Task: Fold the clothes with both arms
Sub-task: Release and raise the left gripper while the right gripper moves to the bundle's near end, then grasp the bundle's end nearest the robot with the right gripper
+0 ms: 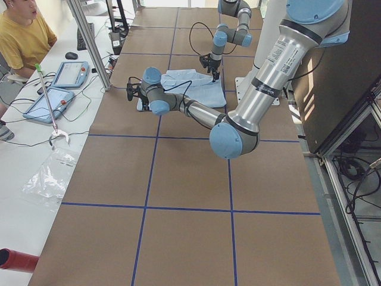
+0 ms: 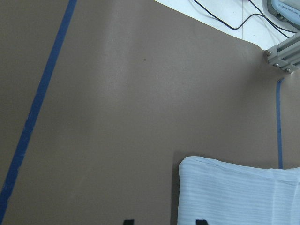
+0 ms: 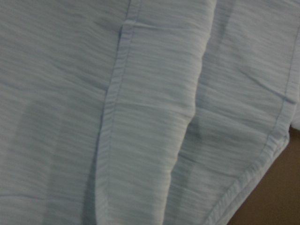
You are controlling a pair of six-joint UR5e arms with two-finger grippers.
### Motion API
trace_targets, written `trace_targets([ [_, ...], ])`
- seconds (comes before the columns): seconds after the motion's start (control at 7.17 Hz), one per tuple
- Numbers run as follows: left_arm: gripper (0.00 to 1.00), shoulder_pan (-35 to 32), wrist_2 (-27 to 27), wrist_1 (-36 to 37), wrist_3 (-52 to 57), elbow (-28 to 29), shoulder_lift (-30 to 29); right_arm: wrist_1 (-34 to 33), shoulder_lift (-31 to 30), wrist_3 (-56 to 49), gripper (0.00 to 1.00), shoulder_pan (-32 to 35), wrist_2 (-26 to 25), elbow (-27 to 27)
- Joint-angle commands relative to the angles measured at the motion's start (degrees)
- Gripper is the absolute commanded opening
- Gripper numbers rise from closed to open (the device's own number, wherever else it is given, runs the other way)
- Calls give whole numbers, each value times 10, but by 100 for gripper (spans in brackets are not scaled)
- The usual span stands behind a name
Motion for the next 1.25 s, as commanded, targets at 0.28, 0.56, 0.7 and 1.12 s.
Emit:
trace_targets([
  [0.28, 54, -1, -1, 5, -4, -11, -3, -10, -153, -43, 100, 20, 4, 109],
  [0.56, 54, -7, -7, 8, -5, -18, -2, -10, -185, -38, 100, 19, 8, 137],
  [0.7, 54, -12, -17, 8, -5, -25, 0, -11, -176, -38, 100, 14, 10, 135],
  [1.12, 54, -19, -28, 17, -5, -40, 3, -5, -103, 167, 100, 13, 10, 127],
])
